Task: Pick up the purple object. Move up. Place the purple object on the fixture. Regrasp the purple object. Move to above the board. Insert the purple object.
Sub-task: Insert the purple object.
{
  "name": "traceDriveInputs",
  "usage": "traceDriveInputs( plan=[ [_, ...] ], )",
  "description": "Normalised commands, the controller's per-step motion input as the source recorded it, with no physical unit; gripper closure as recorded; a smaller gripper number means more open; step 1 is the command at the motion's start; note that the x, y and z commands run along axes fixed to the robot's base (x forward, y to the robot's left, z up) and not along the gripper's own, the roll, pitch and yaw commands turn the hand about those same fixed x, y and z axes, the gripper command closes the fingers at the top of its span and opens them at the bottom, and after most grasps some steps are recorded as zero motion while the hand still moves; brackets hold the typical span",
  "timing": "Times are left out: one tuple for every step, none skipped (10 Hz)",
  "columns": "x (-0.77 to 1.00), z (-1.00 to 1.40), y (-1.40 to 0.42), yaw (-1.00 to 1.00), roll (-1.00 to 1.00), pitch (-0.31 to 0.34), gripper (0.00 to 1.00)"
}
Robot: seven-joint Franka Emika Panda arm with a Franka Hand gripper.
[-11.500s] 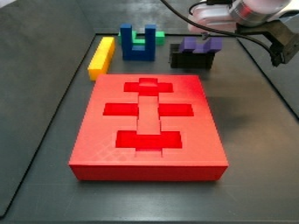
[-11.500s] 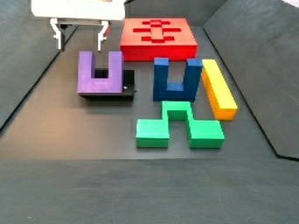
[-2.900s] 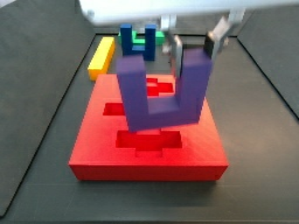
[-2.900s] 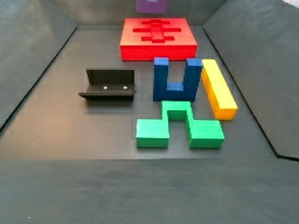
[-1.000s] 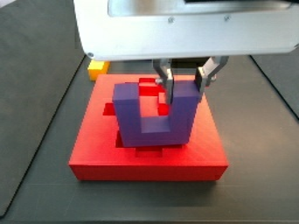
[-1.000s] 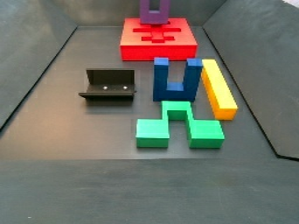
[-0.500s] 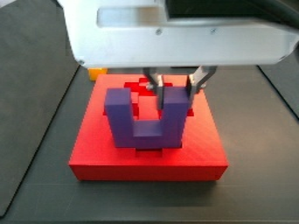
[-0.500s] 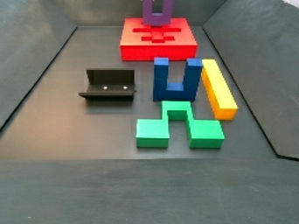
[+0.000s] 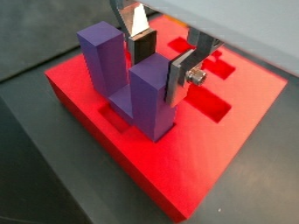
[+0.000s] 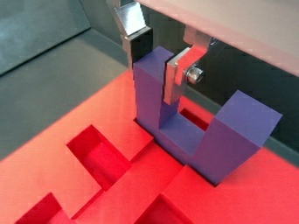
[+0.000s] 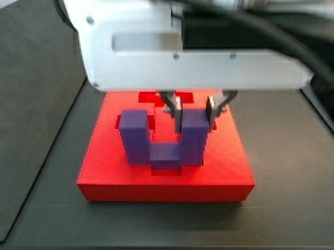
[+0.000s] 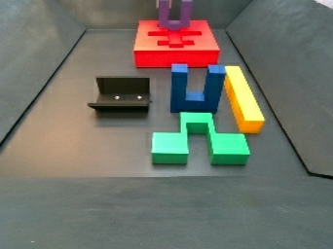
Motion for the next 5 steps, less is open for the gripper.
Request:
traceDriveInputs(
  plan=[
    [0.21, -0.61, 0.0, -0.06, -0.09, -0.06, 1.0],
    [0.23, -0.66, 0.0, -0.04, -0.06, -0.066, 1.0],
    [0.21, -0.82, 0.0, -0.07, 0.0, -0.031, 1.0],
    [0.17, -0.92, 0.0, -0.08, 0.05, -0.009, 1.0],
    [0.04, -0.88, 0.0, -0.1, 0.12, -0.02, 1.0]
  ],
)
